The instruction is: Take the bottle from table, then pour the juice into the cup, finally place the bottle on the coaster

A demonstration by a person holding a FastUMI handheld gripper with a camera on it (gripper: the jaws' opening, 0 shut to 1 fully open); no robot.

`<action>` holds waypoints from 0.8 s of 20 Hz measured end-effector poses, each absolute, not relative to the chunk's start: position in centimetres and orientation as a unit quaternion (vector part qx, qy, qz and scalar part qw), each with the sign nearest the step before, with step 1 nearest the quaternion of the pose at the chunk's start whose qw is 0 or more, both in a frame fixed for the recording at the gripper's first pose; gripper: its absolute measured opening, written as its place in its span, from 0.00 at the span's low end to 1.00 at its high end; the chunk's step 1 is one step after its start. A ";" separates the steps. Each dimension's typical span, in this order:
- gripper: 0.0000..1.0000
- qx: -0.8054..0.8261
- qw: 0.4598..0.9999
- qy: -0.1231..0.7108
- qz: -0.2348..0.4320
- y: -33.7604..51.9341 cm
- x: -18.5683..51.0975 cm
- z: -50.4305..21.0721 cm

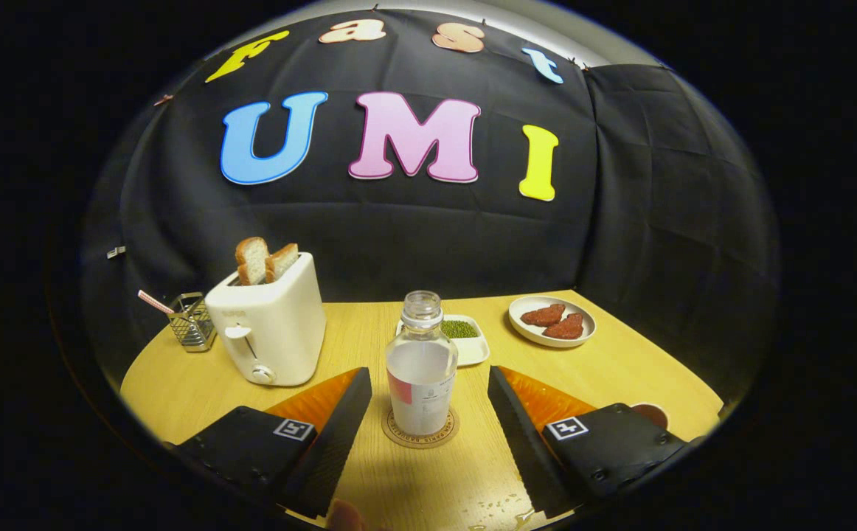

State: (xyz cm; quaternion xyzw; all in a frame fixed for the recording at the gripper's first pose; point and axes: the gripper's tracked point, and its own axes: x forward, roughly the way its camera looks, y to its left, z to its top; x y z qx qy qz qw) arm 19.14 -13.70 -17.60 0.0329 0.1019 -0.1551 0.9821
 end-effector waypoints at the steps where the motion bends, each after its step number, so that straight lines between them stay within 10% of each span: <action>1: 0.98 0.028 0.983 0.096 -0.153 -13.8 18.2 -16.8; 16: 0.98 -0.021 0.997 0.071 -0.012 -10.0 2.4 -8.9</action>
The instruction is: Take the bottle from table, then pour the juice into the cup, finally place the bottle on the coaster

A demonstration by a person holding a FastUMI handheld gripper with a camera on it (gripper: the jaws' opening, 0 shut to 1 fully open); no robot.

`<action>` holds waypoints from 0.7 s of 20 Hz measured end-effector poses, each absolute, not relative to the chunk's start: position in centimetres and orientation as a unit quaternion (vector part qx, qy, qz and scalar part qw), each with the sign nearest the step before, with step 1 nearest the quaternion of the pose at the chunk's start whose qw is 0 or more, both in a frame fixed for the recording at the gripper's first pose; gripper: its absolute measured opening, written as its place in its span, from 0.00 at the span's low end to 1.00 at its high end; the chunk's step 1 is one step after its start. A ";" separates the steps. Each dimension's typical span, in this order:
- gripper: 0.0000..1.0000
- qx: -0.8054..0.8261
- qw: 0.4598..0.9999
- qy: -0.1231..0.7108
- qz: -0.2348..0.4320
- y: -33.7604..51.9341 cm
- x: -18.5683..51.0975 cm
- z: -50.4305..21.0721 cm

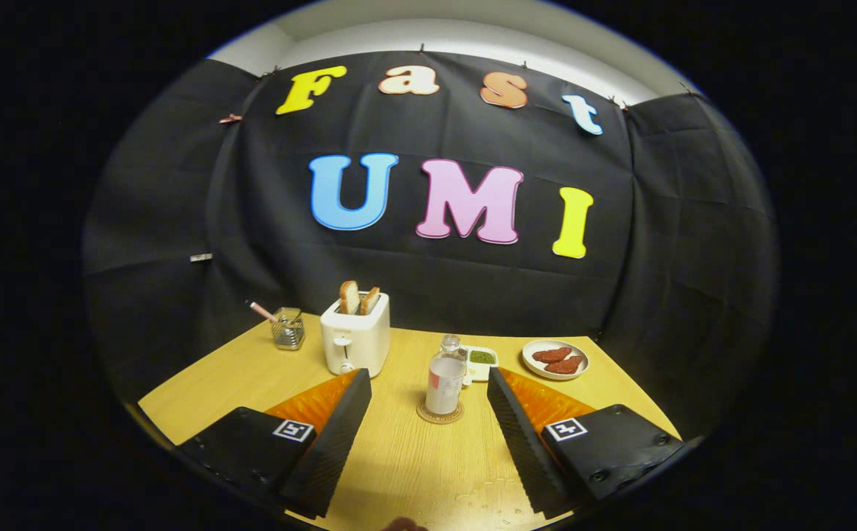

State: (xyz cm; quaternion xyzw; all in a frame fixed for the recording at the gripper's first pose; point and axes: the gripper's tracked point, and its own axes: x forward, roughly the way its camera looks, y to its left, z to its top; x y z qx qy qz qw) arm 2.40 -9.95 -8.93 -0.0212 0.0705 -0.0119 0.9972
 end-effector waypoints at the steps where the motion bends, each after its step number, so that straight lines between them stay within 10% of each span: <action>1: 0.97 -0.026 0.997 0.076 -0.005 -10.6 1.4 -9.2; 14: 0.97 -0.015 0.999 0.012 0.038 -13.6 -5.8 -2.7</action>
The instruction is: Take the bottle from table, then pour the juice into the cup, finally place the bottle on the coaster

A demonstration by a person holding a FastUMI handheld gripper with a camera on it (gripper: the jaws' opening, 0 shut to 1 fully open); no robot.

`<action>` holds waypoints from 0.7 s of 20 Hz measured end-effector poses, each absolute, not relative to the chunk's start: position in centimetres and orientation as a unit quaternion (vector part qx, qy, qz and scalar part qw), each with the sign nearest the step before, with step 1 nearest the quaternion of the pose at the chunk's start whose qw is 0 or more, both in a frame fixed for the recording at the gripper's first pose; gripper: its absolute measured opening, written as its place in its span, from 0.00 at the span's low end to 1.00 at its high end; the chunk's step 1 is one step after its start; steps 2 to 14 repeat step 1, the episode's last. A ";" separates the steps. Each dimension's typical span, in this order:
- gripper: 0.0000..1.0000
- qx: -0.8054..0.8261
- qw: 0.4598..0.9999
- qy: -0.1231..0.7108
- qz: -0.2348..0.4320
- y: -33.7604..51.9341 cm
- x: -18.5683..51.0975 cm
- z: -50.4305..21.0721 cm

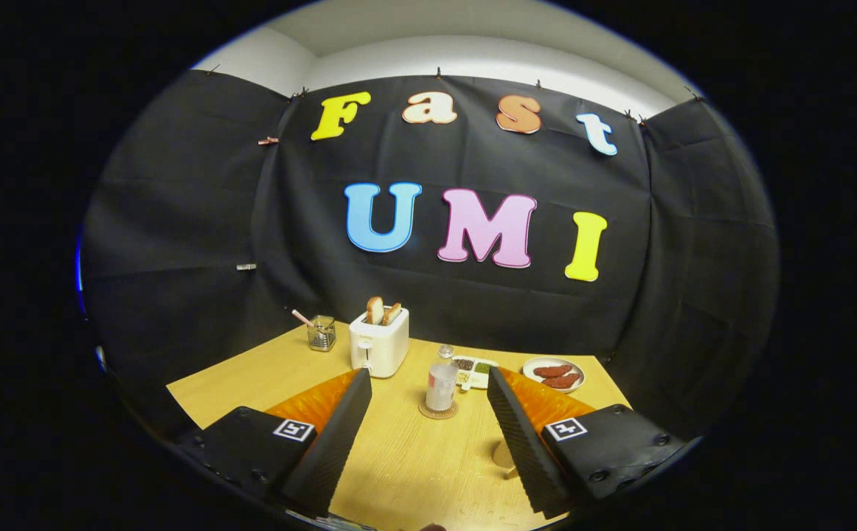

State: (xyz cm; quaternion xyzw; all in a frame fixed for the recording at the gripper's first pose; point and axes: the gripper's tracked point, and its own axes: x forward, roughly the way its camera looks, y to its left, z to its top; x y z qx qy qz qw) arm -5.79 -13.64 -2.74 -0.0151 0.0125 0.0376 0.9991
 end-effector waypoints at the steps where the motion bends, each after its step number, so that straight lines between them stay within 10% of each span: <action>1: 0.97 -0.013 0.999 0.010 0.033 -13.5 -6.2 -3.0; 14: 0.97 -0.013 0.999 0.010 0.033 -13.5 -6.2 -3.0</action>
